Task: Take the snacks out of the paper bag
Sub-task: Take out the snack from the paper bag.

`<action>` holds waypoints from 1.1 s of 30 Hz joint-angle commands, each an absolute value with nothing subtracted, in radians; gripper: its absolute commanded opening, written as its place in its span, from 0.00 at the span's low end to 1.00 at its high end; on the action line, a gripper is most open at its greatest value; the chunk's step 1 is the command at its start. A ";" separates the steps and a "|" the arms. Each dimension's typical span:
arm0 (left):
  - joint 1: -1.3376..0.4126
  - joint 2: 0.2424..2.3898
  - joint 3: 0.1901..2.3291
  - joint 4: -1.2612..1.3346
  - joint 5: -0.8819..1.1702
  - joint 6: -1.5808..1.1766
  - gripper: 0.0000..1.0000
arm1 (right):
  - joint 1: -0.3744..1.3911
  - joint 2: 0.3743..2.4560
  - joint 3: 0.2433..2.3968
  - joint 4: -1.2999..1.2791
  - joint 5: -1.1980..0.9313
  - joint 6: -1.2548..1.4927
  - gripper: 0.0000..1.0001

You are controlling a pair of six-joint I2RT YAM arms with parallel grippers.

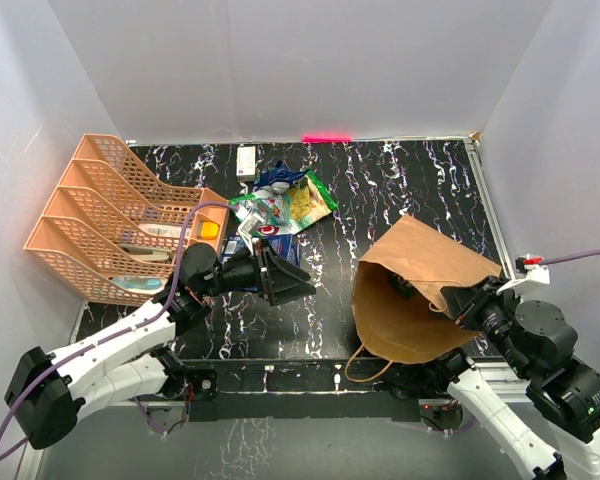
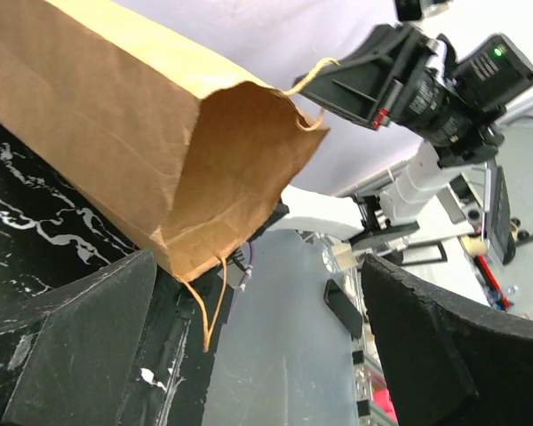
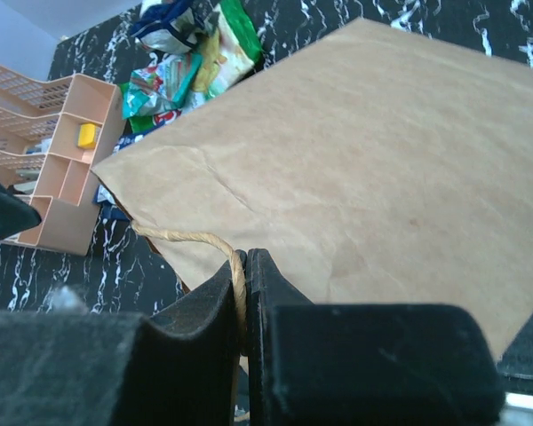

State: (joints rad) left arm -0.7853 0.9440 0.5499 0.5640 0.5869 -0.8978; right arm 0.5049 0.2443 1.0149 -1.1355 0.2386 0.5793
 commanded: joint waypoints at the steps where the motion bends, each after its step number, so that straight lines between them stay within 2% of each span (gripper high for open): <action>1: -0.826 0.927 0.585 0.601 0.658 -0.832 0.99 | 0.511 0.230 1.054 -1.196 0.296 0.687 0.08; 4: -0.895 0.945 0.603 0.592 0.618 -0.770 0.98 | 0.511 0.218 1.061 -1.194 0.302 0.711 0.08; 11: -1.222 1.063 0.676 0.548 0.356 -0.555 0.98 | 0.511 0.291 1.022 -1.043 0.214 0.635 0.08; 15: -1.318 1.173 0.708 0.547 0.215 -0.482 0.88 | 0.510 0.335 0.997 -0.969 0.159 0.577 0.08; 19: -1.358 1.305 0.783 0.458 0.014 -0.442 0.82 | 0.511 0.347 0.985 -0.926 0.132 0.504 0.08; 24: -1.371 1.430 0.794 0.502 -0.113 -0.417 0.61 | 0.511 0.342 0.967 -0.856 0.061 0.478 0.08; 28: -1.374 1.477 0.736 0.635 -0.152 -0.414 0.47 | 0.510 0.342 0.946 -0.758 -0.020 0.503 0.08; 31: -1.381 1.537 0.771 0.623 -0.163 -0.398 0.35 | 0.511 0.359 0.925 -0.715 -0.071 0.507 0.08; 33: -1.401 1.565 0.788 0.610 -0.192 -0.369 0.30 | 0.511 0.363 0.912 -0.703 -0.082 0.498 0.08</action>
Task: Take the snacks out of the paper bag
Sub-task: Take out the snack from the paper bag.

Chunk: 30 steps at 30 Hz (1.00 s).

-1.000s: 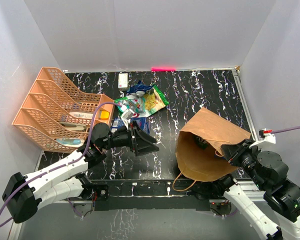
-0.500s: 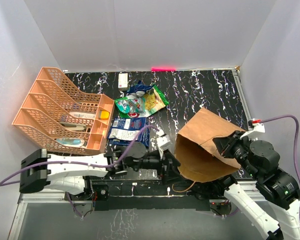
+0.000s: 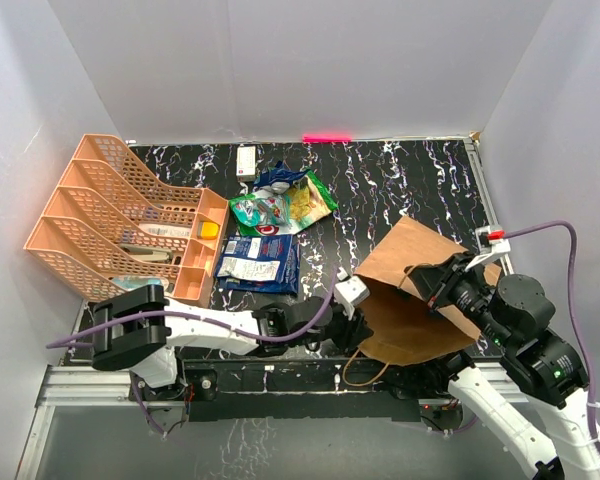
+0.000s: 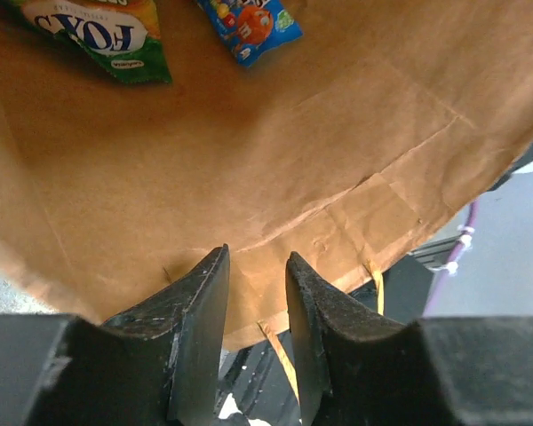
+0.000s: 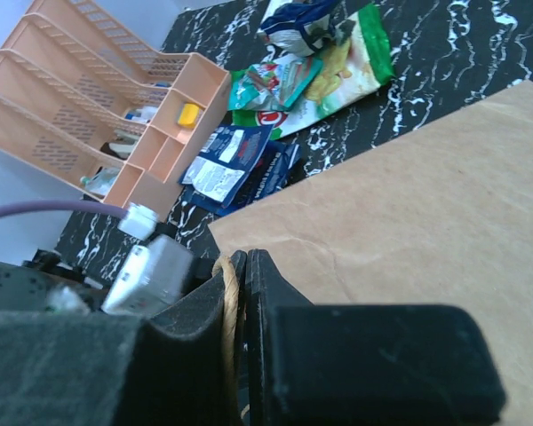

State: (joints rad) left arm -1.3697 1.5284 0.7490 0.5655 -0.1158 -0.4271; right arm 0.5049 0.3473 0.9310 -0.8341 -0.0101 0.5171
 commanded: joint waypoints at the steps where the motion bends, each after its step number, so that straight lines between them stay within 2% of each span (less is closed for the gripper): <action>1: -1.411 1.570 0.786 0.610 -0.217 -0.365 0.30 | 0.511 0.364 0.906 -0.697 -0.082 0.494 0.08; 8: -1.460 1.567 0.788 0.577 -0.334 -0.354 0.29 | 0.511 0.376 0.896 -0.628 -0.108 0.491 0.08; 14: -1.487 1.567 0.882 0.474 -0.355 -0.359 0.39 | 0.511 0.423 0.894 -0.579 -0.145 0.498 0.08; 20: -1.487 1.573 0.891 0.497 -0.347 -0.377 0.42 | 0.511 0.455 0.883 -0.501 -0.191 0.523 0.08; 30: -1.487 1.769 1.071 0.405 -0.386 -0.237 0.32 | 0.511 0.475 0.889 -0.482 -0.210 0.548 0.08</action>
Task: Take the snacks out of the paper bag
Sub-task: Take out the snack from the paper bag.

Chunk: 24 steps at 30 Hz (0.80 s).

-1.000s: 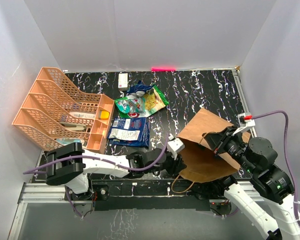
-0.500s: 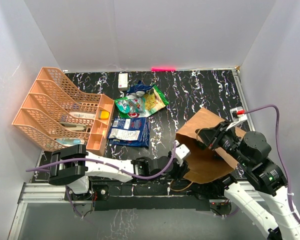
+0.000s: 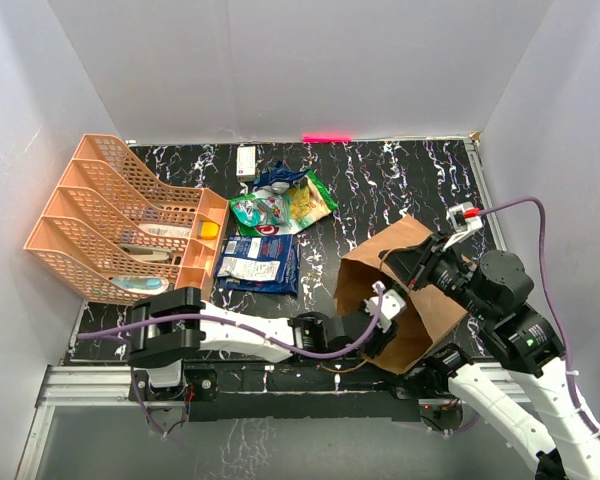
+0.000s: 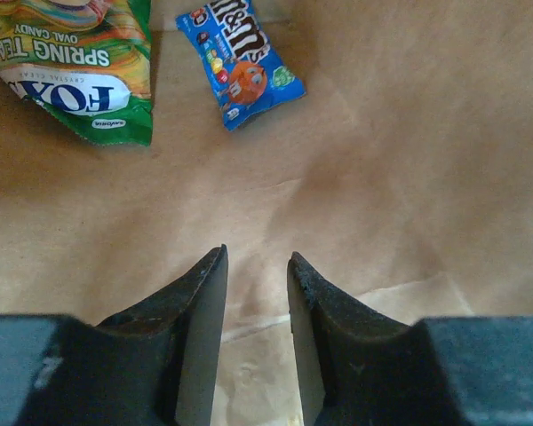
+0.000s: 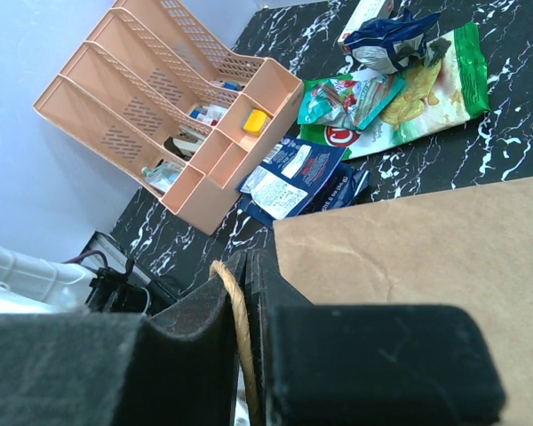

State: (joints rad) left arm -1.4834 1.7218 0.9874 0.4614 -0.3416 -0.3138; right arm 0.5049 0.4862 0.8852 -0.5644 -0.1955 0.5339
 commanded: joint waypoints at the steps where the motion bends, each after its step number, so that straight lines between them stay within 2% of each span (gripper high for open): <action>1: -1.483 1.784 1.084 0.406 -0.390 -0.236 0.31 | 0.511 0.471 0.891 -0.486 -0.206 0.548 0.08; 8: -1.446 1.812 1.026 0.515 -0.326 -0.308 0.30 | 0.511 0.456 0.930 -0.534 -0.177 0.540 0.08; 13: -1.380 1.873 1.043 0.536 -0.295 -0.384 0.38 | 0.511 0.447 0.936 -0.535 -0.175 0.541 0.08; 17: -1.339 1.925 1.092 0.548 -0.309 -0.351 0.40 | 0.511 0.448 0.948 -0.545 -0.174 0.541 0.08; 22: -1.336 2.004 1.162 0.601 -0.440 -0.210 0.55 | 0.510 0.445 0.967 -0.562 -0.166 0.543 0.08; 24: -1.325 2.027 1.202 0.591 -0.473 -0.185 0.58 | 0.511 0.446 0.978 -0.574 -0.162 0.542 0.08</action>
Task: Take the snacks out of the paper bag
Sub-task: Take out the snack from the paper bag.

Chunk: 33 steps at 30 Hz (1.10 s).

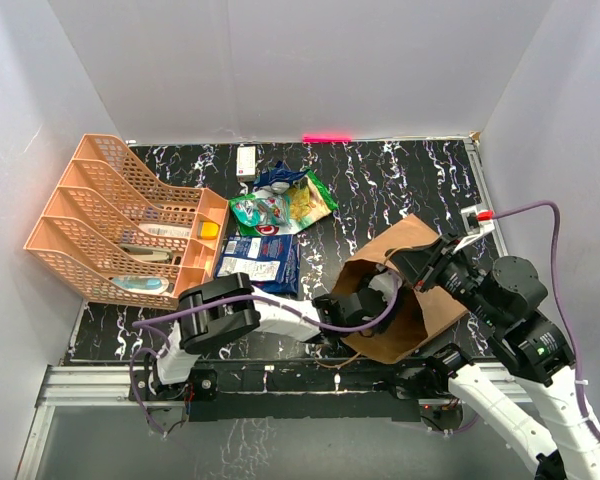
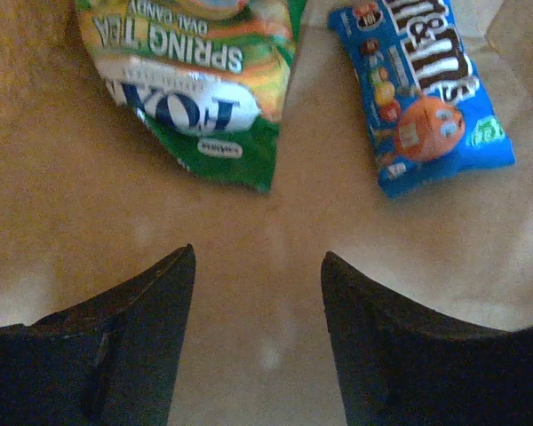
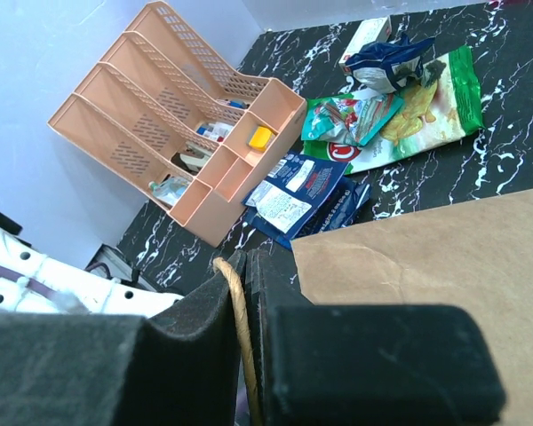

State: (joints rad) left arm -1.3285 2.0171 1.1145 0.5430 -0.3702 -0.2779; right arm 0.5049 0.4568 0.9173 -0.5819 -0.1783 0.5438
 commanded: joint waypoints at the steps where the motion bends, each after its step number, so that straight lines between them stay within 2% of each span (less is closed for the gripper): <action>1: -1.319 2.037 1.219 0.586 -0.494 -0.173 0.60 | 0.511 0.448 0.988 -0.581 -0.159 0.541 0.08; 6: -1.298 2.076 1.278 0.606 -0.565 -0.144 0.74 | 0.511 0.452 1.006 -0.603 -0.151 0.536 0.08; 10: -1.298 2.151 1.345 0.633 -0.631 -0.110 0.91 | 0.510 0.466 1.003 -0.591 -0.168 0.537 0.08; 15: -1.293 2.273 1.425 0.743 -0.648 0.022 0.97 | 0.511 0.475 1.001 -0.591 -0.183 0.543 0.08; 19: -1.282 2.356 1.491 0.794 -0.626 0.106 0.96 | 0.511 0.466 1.005 -0.603 -0.176 0.548 0.08; 21: -1.280 2.384 1.510 0.806 -0.637 0.131 0.90 | 0.511 0.465 1.014 -0.611 -0.173 0.549 0.08; 24: -1.278 2.394 1.511 0.810 -0.590 0.152 0.65 | 0.511 0.463 1.022 -0.629 -0.163 0.548 0.08; 28: -1.278 2.331 1.473 0.783 -0.549 0.131 0.39 | 0.510 0.450 1.010 -0.645 -0.145 0.546 0.08; 33: -1.278 2.167 1.365 0.703 -0.470 0.039 0.23 | 0.510 0.426 0.987 -0.659 -0.111 0.541 0.08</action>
State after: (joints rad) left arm -1.2846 2.3455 1.4296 0.7643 -0.5407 0.1005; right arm 0.5049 0.4507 0.9714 -0.6868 -0.1478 0.5476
